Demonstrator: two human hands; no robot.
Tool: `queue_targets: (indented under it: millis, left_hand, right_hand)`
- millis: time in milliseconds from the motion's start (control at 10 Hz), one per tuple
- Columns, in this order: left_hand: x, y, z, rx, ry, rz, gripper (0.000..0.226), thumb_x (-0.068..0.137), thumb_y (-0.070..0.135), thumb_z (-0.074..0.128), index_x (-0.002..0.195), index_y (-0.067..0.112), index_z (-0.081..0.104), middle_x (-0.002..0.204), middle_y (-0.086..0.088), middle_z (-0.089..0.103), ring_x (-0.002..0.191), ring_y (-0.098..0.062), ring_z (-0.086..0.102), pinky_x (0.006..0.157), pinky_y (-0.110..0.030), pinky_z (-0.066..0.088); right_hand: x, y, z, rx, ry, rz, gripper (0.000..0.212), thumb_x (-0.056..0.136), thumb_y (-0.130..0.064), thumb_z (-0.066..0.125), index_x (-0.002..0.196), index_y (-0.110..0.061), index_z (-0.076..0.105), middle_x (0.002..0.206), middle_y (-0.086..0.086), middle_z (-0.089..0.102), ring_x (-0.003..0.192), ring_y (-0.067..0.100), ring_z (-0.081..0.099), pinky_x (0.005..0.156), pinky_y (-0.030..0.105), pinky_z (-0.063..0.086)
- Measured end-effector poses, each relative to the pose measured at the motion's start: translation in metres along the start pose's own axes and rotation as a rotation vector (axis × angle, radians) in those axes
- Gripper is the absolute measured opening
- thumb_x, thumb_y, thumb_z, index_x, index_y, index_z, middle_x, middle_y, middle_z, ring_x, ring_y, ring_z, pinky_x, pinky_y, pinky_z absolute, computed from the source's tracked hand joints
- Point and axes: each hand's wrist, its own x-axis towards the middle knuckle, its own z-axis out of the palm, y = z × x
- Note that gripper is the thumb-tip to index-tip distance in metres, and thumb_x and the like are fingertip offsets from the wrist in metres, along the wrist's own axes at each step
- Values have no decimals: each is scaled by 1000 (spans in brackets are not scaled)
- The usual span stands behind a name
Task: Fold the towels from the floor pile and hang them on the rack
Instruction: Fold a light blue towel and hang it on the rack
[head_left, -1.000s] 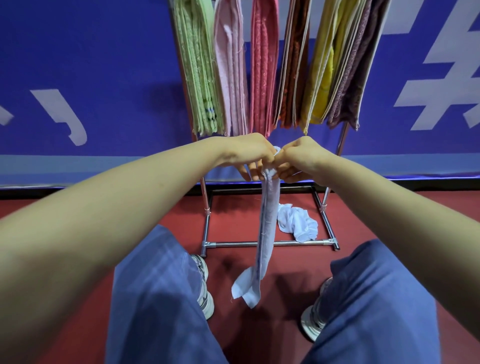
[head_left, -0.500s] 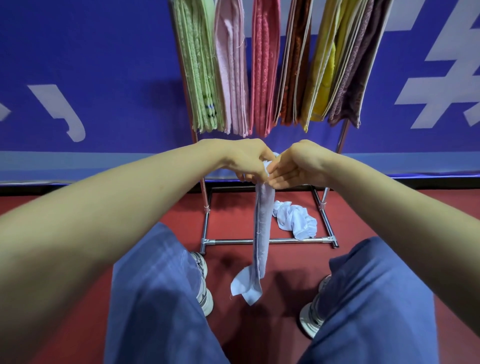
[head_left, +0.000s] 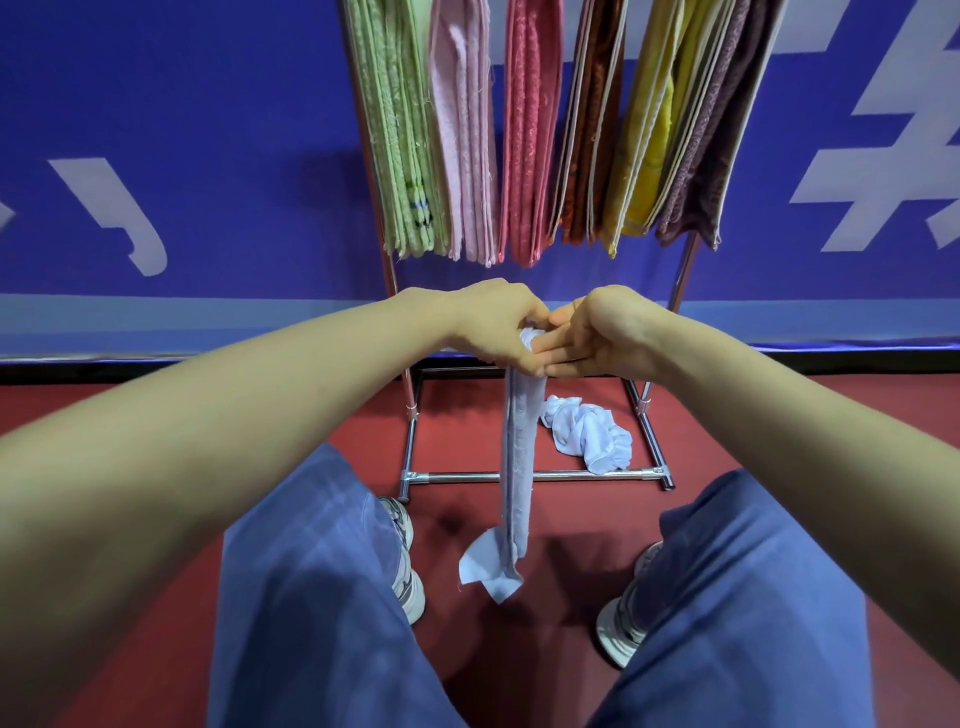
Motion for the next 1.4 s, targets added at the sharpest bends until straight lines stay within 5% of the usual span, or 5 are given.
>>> queue_targets:
  millis: [400, 600, 800, 1300, 1400]
  left_hand:
    - [-7, 3, 4, 53, 45, -17, 20, 83, 18, 58, 98, 27, 69, 62, 3, 46, 64, -14, 44, 59, -34, 33]
    - [-10, -5, 7, -4, 62, 2, 27, 79, 16, 58, 97, 26, 74, 57, 6, 42, 60, -15, 37, 59, -35, 34]
    - [-18, -10, 11, 83, 172, 35, 18, 85, 24, 61, 98, 23, 73, 69, -2, 58, 69, -20, 50, 63, -37, 42]
    - [-19, -17, 11, -259, 345, -28, 39, 73, 11, 73, 109, 21, 60, 73, 9, 65, 66, -8, 58, 72, -38, 52]
    - [-16, -8, 0, -208, 307, -50, 18, 68, 27, 61, 84, 21, 67, 59, 7, 50, 59, -13, 44, 62, -34, 39]
  right_hand:
    - [8, 9, -14, -702, 254, -443, 29, 77, 3, 47, 80, -16, 69, 71, 5, 65, 65, 18, 54, 62, 28, 48]
    - [19, 33, -21, -906, 21, -555, 18, 80, -18, 75, 95, -25, 67, 105, -4, 69, 78, 22, 68, 80, 38, 53]
    - [21, 24, -21, -1204, 179, -868, 11, 78, -27, 71, 79, -16, 68, 83, 4, 68, 77, 28, 63, 72, 42, 51]
    - [4, 1, -26, -1034, 251, -774, 13, 71, -13, 75, 68, -13, 63, 64, -4, 64, 65, 17, 61, 60, 17, 40]
    - [4, -6, -26, -833, 288, -772, 15, 68, -10, 76, 69, -14, 62, 60, -8, 61, 55, 6, 54, 54, 13, 39]
